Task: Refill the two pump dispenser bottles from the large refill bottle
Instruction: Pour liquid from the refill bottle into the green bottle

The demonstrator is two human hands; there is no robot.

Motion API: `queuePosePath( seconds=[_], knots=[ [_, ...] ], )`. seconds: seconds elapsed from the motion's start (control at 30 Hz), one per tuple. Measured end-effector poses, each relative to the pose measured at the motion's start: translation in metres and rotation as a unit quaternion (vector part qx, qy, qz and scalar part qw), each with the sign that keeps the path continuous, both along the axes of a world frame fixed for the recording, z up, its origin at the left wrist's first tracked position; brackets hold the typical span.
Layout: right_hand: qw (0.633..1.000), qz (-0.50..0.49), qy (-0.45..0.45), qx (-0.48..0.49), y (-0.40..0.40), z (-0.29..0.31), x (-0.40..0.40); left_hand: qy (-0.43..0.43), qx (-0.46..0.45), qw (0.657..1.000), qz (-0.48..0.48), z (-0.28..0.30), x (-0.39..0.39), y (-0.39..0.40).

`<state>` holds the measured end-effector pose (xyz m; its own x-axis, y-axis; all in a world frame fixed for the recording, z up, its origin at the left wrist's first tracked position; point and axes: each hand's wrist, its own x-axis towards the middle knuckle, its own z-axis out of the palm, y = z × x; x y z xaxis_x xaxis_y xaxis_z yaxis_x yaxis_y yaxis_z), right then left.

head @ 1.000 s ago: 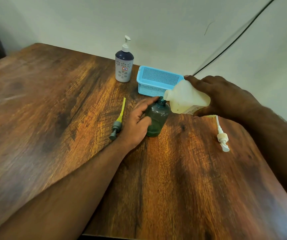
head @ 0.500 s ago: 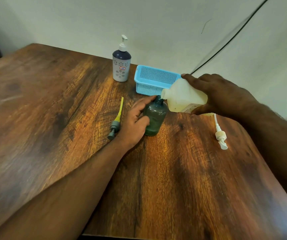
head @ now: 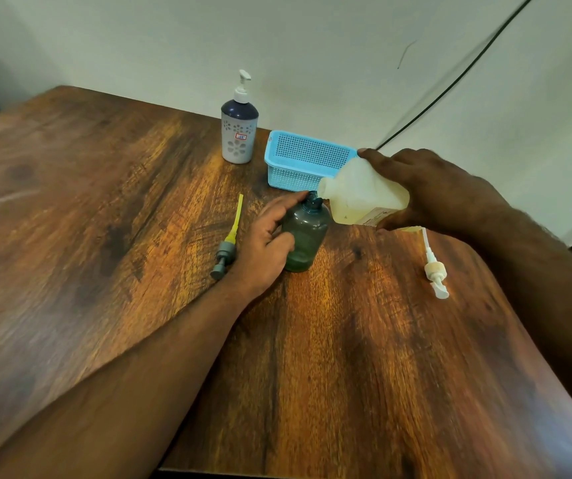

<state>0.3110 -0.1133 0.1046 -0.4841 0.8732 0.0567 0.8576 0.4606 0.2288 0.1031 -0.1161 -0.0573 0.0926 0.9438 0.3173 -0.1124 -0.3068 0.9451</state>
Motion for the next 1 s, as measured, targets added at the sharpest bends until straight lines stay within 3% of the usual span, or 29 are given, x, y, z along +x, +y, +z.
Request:
queuePosePath(
  seconds=[1.0],
  knots=[
    [1.0,-0.009,-0.012,-0.007,-0.003,0.0026,-0.002,-0.001,0.005,1.0,-0.003,-0.0014,0.0004,0.0007]
  ],
)
